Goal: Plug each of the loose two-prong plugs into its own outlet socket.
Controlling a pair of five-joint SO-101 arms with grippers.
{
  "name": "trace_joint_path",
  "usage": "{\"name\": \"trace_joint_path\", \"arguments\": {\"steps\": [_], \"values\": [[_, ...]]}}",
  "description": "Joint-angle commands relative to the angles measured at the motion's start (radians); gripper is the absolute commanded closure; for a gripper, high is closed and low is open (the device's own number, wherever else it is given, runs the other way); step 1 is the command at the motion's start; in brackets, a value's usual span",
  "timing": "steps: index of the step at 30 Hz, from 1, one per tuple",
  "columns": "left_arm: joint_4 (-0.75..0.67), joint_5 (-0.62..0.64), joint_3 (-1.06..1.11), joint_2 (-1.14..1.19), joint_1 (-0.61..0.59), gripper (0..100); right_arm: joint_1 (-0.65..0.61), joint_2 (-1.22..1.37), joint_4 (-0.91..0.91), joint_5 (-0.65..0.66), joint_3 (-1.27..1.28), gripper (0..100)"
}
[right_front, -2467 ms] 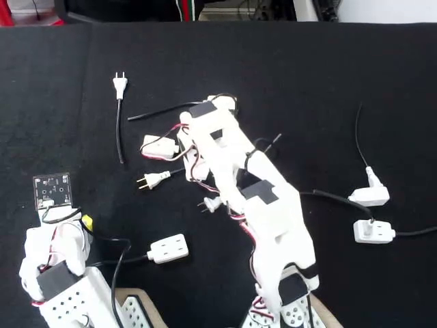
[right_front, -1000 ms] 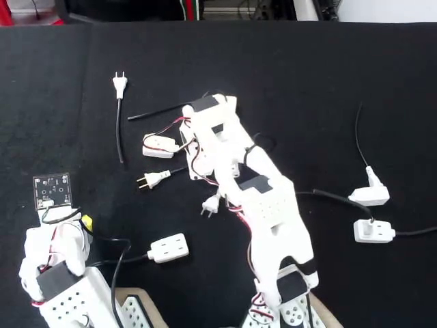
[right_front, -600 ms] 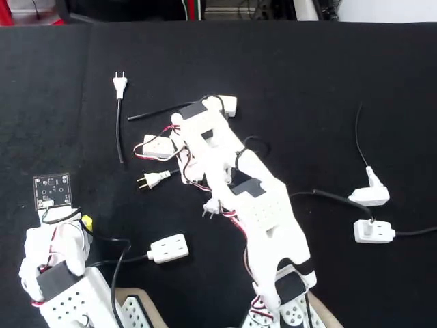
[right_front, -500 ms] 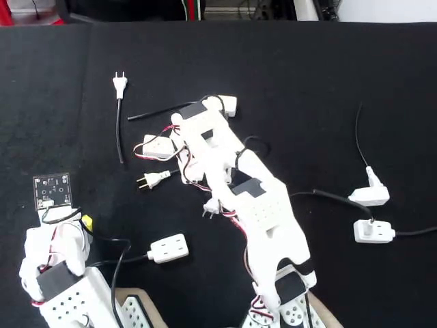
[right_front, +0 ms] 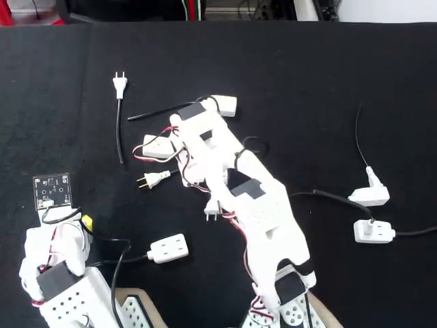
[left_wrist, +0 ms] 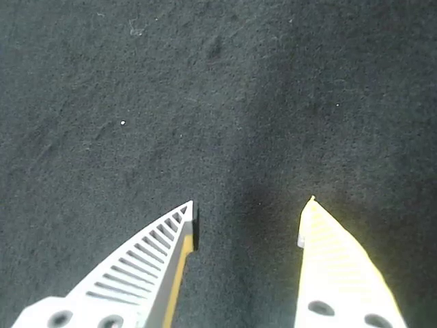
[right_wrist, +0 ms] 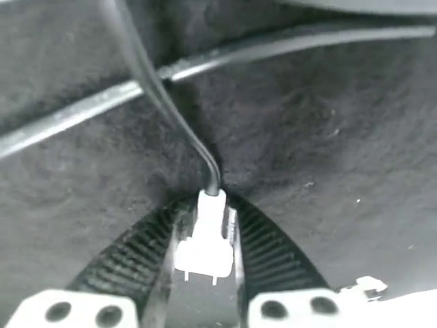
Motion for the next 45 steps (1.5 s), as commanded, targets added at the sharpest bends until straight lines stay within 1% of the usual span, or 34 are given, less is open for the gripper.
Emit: {"name": "trace_joint_path", "arguments": {"steps": [1,6,9,10,12,14,17,19,24,26,32,35,40,45], "values": [[0.005,-0.009,0.002,-0.008,0.010,75,0.046,-0.094,0.034,0.157,-0.001,94.7],[0.005,-0.009,0.002,-0.008,0.010,75,0.123,-0.226,0.028,0.334,-0.008,94.6],[0.005,-0.009,0.002,-0.008,0.010,75,0.144,-0.252,0.026,0.407,-0.008,94.6],[0.005,-0.009,0.002,-0.008,0.010,75,0.155,-0.252,0.011,0.446,-0.005,94.6],[0.005,-0.009,0.002,-0.008,0.010,75,0.189,-0.251,-0.041,0.578,0.002,94.6],[0.005,-0.009,0.002,-0.008,0.010,75,0.227,-0.236,-0.104,0.683,0.004,94.6],[0.005,-0.009,0.002,-0.008,0.010,75,0.264,-0.199,-0.140,0.756,-0.001,94.4],[0.005,-0.009,0.002,-0.008,0.010,75,0.264,-0.177,-0.117,0.764,0.004,91.3],[0.005,-0.009,0.004,-0.008,0.010,75,0.236,-0.139,-0.012,0.692,-0.002,76.6],[0.005,-0.009,0.004,-0.008,0.010,75,0.226,-0.136,-0.005,0.678,0.004,73.5],[0.005,-0.009,0.004,-0.008,0.010,75,0.235,-0.133,0.015,0.683,-0.018,73.3],[0.005,-0.009,0.004,-0.008,0.010,75,0.247,-0.137,0.028,0.747,0.004,73.3],[0.005,-0.009,0.004,-0.008,0.010,75,0.292,-0.130,0.021,0.806,0.012,73.3],[0.005,-0.009,0.004,-0.008,0.010,75,0.298,-0.120,-0.023,0.815,0.018,73.3]]}}
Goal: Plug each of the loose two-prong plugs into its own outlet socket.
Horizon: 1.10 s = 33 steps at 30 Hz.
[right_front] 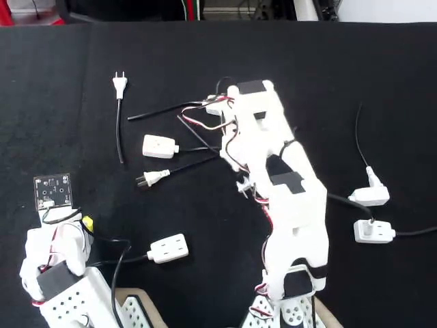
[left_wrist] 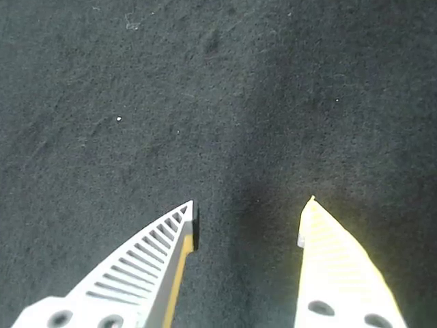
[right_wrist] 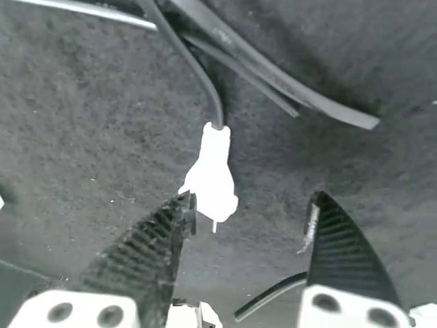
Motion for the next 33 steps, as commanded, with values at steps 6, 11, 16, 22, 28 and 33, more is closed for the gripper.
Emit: {"name": "trace_joint_path", "arguments": {"steps": [6,11,16,22,28,33], "values": [[0.005,-0.009,-0.008,-0.008,0.010,75,-0.002,0.101,-0.048,0.008,0.005,73.3],[0.005,-0.009,-0.008,-0.008,0.010,75,-0.058,0.140,-0.041,-0.011,0.013,73.5],[0.005,-0.009,-0.008,-0.008,0.010,75,-0.115,0.137,-0.040,-0.091,0.013,91.7],[0.005,-0.009,-0.008,-0.008,0.010,75,-0.149,0.136,-0.017,-0.133,0.004,94.3],[0.005,-0.009,-0.008,-0.008,0.010,75,-0.147,0.136,0.002,-0.153,-0.054,96.0],[0.005,-0.009,-0.008,-0.008,0.010,75,-0.140,0.136,0.043,-0.175,-0.199,96.2]]}}
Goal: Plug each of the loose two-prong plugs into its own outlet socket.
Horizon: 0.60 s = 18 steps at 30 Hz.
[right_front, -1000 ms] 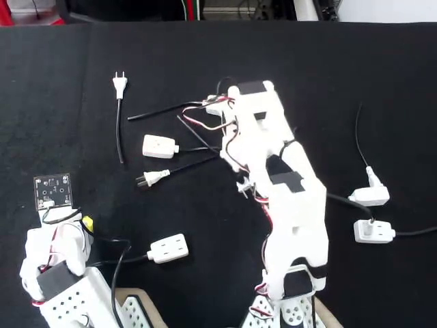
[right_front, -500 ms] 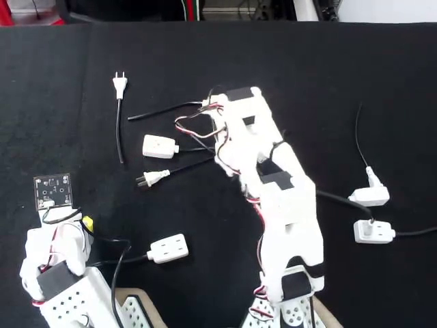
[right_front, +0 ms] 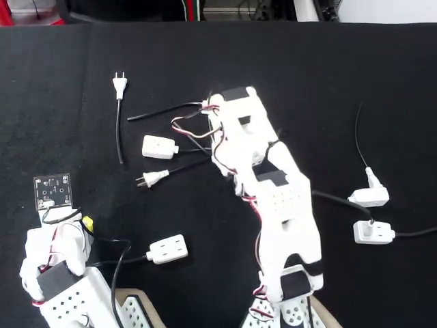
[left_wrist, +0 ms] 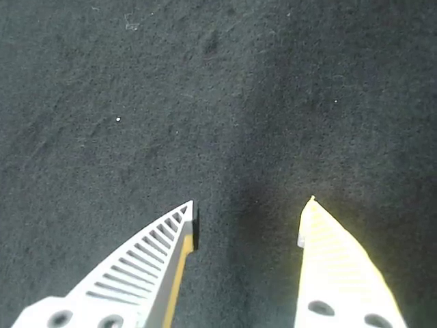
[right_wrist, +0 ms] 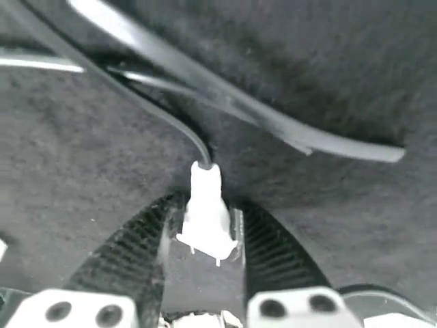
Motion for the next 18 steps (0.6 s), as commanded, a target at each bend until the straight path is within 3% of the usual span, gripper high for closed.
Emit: {"name": "trace_joint_path", "arguments": {"steps": [1,10,18], "values": [[0.005,-0.009,-0.008,-0.008,0.010,75,-0.061,-0.012,0.034,-0.012,-0.113,96.2],[0.003,-0.009,-0.007,-0.008,0.010,75,-0.152,-0.240,0.032,-0.097,-0.124,96.2],[0.003,-0.009,-0.007,-0.008,0.010,75,-0.206,-0.558,-0.032,-0.149,0.180,96.0]]}}
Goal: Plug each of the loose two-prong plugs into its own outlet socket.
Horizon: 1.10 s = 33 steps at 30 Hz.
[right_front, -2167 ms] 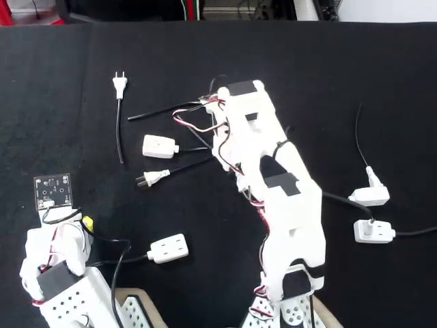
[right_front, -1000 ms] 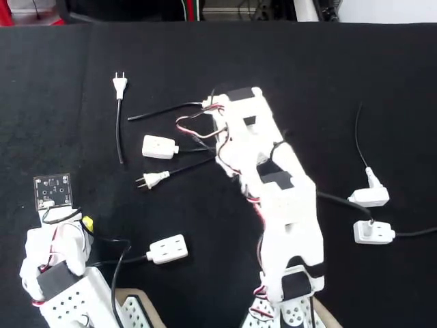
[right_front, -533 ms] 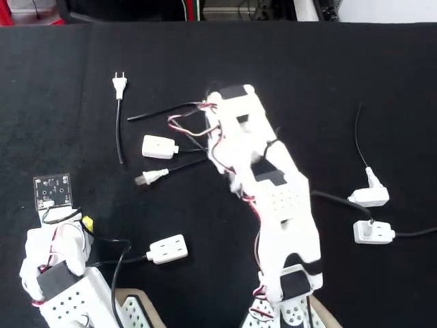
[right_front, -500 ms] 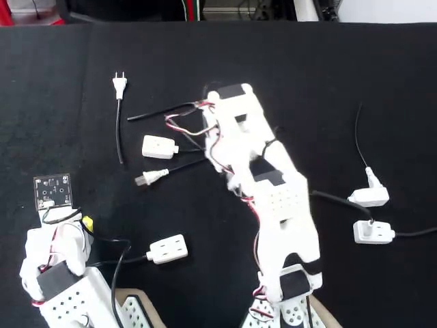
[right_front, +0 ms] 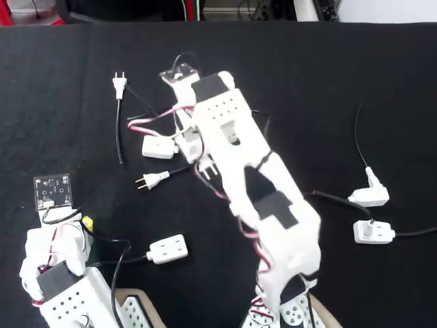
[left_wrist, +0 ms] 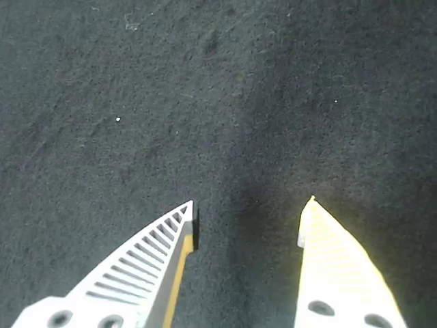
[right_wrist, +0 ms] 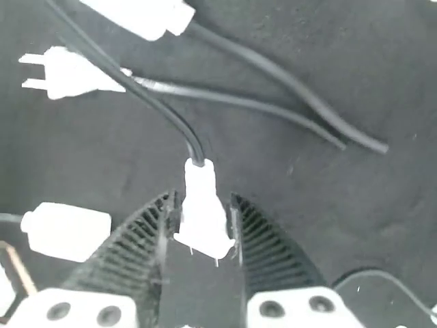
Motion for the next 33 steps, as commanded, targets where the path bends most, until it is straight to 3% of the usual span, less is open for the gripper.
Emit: {"name": "trace_joint_path", "arguments": {"steps": [1,8,12,18,22,30,33], "values": [[0.003,-0.009,-0.007,-0.008,0.010,75,0.012,-0.150,-0.061,0.026,0.179,95.9],[0.003,-0.009,-0.007,-0.008,0.010,75,0.247,-0.159,-0.344,0.419,0.582,95.9],[0.003,-0.009,-0.007,-0.008,0.010,75,0.282,-0.151,-0.453,0.473,0.659,95.9],[0.003,-0.009,-0.007,-0.008,0.010,75,0.095,-0.148,-0.459,0.482,0.668,93.4],[0.003,-0.009,-0.007,-0.008,0.010,75,0.043,-0.148,-0.502,0.482,0.668,90.8],[0.003,-0.009,-0.007,-0.008,0.010,75,0.203,-0.148,-0.535,0.486,0.615,73.8],[0.003,-0.009,-0.007,-0.008,0.010,75,0.213,-0.148,-0.520,0.549,0.611,73.1]]}}
